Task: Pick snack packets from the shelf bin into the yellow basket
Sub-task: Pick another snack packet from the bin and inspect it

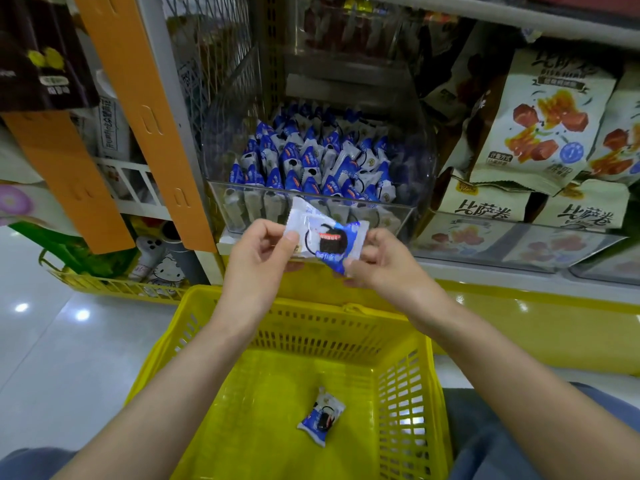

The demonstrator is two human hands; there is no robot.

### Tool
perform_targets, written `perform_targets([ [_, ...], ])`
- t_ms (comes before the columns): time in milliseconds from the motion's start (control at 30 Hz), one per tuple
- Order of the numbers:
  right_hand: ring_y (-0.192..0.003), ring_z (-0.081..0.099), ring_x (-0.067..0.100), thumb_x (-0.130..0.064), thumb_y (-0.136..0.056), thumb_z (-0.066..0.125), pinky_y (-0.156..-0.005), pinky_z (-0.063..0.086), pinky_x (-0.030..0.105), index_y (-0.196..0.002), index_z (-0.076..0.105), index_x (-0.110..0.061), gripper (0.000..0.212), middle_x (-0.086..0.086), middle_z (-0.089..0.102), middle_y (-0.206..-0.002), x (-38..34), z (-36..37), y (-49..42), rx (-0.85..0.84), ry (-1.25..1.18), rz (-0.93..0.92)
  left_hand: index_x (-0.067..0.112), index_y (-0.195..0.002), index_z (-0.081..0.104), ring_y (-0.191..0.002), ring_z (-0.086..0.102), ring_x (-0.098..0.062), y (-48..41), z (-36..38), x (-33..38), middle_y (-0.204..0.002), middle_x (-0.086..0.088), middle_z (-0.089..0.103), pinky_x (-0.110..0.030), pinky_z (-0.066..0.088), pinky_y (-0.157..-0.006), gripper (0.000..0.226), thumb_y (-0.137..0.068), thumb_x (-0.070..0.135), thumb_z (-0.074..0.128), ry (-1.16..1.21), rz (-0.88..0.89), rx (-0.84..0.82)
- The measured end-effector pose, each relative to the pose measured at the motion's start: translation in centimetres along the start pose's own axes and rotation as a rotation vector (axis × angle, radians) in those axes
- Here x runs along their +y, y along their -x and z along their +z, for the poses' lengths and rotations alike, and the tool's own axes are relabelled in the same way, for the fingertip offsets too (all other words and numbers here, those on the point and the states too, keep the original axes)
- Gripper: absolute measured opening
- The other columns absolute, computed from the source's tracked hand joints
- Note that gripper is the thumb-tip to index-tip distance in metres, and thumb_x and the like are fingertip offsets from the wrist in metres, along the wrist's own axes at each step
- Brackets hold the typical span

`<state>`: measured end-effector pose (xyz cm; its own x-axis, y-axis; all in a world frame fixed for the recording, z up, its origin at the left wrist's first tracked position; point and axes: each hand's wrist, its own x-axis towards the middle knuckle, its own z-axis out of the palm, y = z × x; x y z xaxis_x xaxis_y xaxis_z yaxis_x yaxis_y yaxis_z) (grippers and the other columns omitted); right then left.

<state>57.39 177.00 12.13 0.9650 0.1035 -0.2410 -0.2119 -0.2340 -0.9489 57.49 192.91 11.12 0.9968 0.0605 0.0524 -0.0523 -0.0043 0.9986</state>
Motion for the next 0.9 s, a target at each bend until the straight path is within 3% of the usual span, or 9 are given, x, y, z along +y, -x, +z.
perform_targets([
  [133,-0.119,0.048,0.008,-0.026,-0.081,0.069,-0.1,0.041,0.029,-0.13,0.04,-0.025,0.056,-0.005,0.051,-0.13,0.2,-0.3,0.0,-0.01,0.302,-0.144,0.016,-0.077,0.055,-0.069,0.054,-0.007,-0.1,-0.7,0.1,-0.071,0.002,0.056,-0.028,0.052,-0.066,0.016,-0.092,0.014,0.053,-0.192,0.136,-0.054],
  [200,-0.118,0.05,0.005,-0.031,-0.081,0.067,-0.102,0.039,0.029,-0.125,0.046,-0.032,0.049,-0.007,0.054,-0.127,-0.1,-0.2,0.0,0.021,0.31,-0.282,0.021,-0.075,0.056,-0.067,0.054,-0.009,-0.1,-0.9,0.1,-0.067,0.006,0.055,-0.03,0.05,-0.063,0.017,-0.091,0.016,0.055,-0.281,0.208,-0.097],
  [333,-0.085,0.066,0.008,-0.021,-0.087,0.062,-0.08,0.054,0.035,-0.095,0.065,-0.024,0.009,-0.006,0.069,-0.088,-0.5,0.3,0.5,0.005,0.266,-0.386,0.025,-0.076,0.058,-0.069,0.055,-0.015,0.3,-0.7,0.1,-0.068,0.01,0.057,-0.044,0.048,-0.066,0.014,-0.09,0.022,0.057,-0.381,0.239,-0.166],
  [400,-0.081,0.065,0.01,-0.023,-0.088,0.061,-0.075,0.053,0.037,-0.095,0.066,-0.018,0.01,-0.004,0.068,-0.086,-0.3,0.4,0.7,0.077,0.381,-0.478,0.024,-0.075,0.059,-0.07,0.057,-0.016,0.2,-0.6,0.3,-0.069,0.007,0.058,-0.042,0.051,-0.066,0.015,-0.089,0.02,0.057,-0.314,0.177,-0.17],
  [533,-0.077,0.059,0.014,-0.026,-0.09,0.058,-0.069,0.05,0.04,-0.09,0.063,-0.013,0.014,-0.003,0.061,-0.084,-0.2,0.4,1.0,0.225,0.597,-0.684,0.017,-0.08,0.059,-0.074,0.06,-0.005,0.2,-0.4,0.7,-0.076,0.006,0.061,-0.025,0.054,-0.061,0.012,-0.089,0.025,0.056,-0.181,0.035,-0.146],
  [600,-0.078,0.058,0.013,-0.021,-0.089,0.059,-0.07,0.049,0.037,-0.091,0.063,-0.011,0.012,-0.001,0.06,-0.085,-0.3,0.2,1.0,0.303,0.551,-0.736,0.015,-0.086,0.057,-0.078,0.062,-0.014,0.2,-0.3,0.6,-0.085,0.001,0.062,-0.028,0.054,-0.063,0.023,-0.092,0.036,0.047,-0.18,-0.119,-0.141],
  [700,-0.082,0.058,0.007,-0.018,-0.088,0.06,-0.073,0.05,0.028,-0.094,0.062,-0.013,0.008,-0.003,0.06,-0.088,-0.6,0.1,1.1,0.338,0.45,-0.759,0.016,-0.087,0.058,-0.076,0.062,-0.019,0.1,0.1,1.4,-0.088,-0.005,0.062,-0.029,0.052,-0.063,0.038,-0.096,0.041,0.031,0.031,-0.352,-0.176],
  [833,-0.078,0.064,0.008,-0.021,-0.087,0.06,-0.068,0.054,0.029,-0.091,0.056,-0.018,0.006,-0.003,0.065,-0.086,-0.9,0.4,1.4,0.324,0.218,-0.588,0.03,-0.107,0.057,-0.098,0.058,0.004,0.5,-0.1,1.6,-0.107,0.014,0.061,-0.017,0.049,-0.083,0.022,-0.09,0.04,0.047,-0.064,-0.149,-0.237],
  [900,-0.079,0.068,0.014,-0.017,-0.088,0.058,-0.067,0.056,0.03,-0.089,0.054,-0.014,0.005,0.007,0.066,-0.086,-1.3,0.4,1.3,0.322,-0.011,-0.456,0.027,-0.114,0.054,-0.099,0.056,0.006,0.5,-0.1,1.5,-0.11,0.014,0.06,-0.014,0.045,-0.084,0.032,-0.084,0.03,0.061,-0.105,-0.126,-0.256],
])
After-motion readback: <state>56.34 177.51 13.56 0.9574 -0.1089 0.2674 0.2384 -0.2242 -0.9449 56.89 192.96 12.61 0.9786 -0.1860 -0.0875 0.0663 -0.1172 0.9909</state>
